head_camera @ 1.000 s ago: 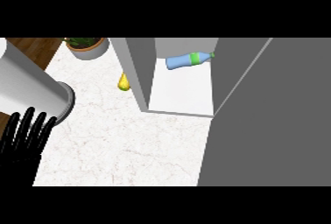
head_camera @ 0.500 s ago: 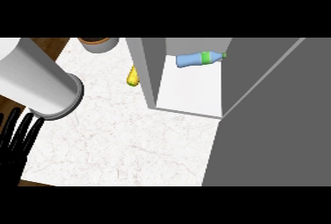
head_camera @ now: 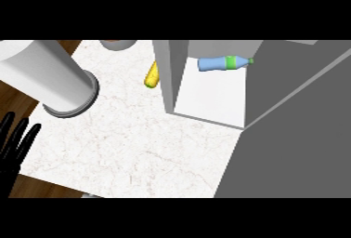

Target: Pick up the bottled water, place it into the cabinet and close the cabinet

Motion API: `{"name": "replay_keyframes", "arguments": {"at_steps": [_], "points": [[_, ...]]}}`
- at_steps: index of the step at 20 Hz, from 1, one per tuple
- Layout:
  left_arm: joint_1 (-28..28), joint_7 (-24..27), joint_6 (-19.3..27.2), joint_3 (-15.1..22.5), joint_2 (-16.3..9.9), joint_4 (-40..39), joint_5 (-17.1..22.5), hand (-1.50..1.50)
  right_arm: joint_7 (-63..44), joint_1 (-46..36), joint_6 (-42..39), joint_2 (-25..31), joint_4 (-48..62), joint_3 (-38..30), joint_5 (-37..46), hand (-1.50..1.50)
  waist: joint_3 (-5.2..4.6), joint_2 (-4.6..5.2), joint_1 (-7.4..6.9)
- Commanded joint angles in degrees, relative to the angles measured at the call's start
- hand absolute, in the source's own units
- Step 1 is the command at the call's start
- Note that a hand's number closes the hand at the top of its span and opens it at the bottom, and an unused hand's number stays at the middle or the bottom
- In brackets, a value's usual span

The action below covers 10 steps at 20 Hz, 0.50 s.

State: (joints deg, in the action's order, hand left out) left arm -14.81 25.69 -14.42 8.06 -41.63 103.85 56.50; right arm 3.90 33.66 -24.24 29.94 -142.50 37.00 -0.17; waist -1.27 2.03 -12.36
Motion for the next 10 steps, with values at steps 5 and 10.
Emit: {"name": "replay_keyframes", "arguments": {"at_steps": [5,10], "points": [[0.4,-0.6,-1.1,-0.2,-0.7,-0.1,0.4,-1.5,-6.5,-10.2,-3.9,0.6,-2.4,5.2,1.9,1.5,-0.28,-0.24,-1.73],[1.1,-0.9,-2.0,-1.8,-1.8,-1.7,1.2,-1.5,-8.3,-12.3,-4.3,0.9,-1.7,5.2,1.0,1.5,-0.5,-0.04,-0.83]]}}
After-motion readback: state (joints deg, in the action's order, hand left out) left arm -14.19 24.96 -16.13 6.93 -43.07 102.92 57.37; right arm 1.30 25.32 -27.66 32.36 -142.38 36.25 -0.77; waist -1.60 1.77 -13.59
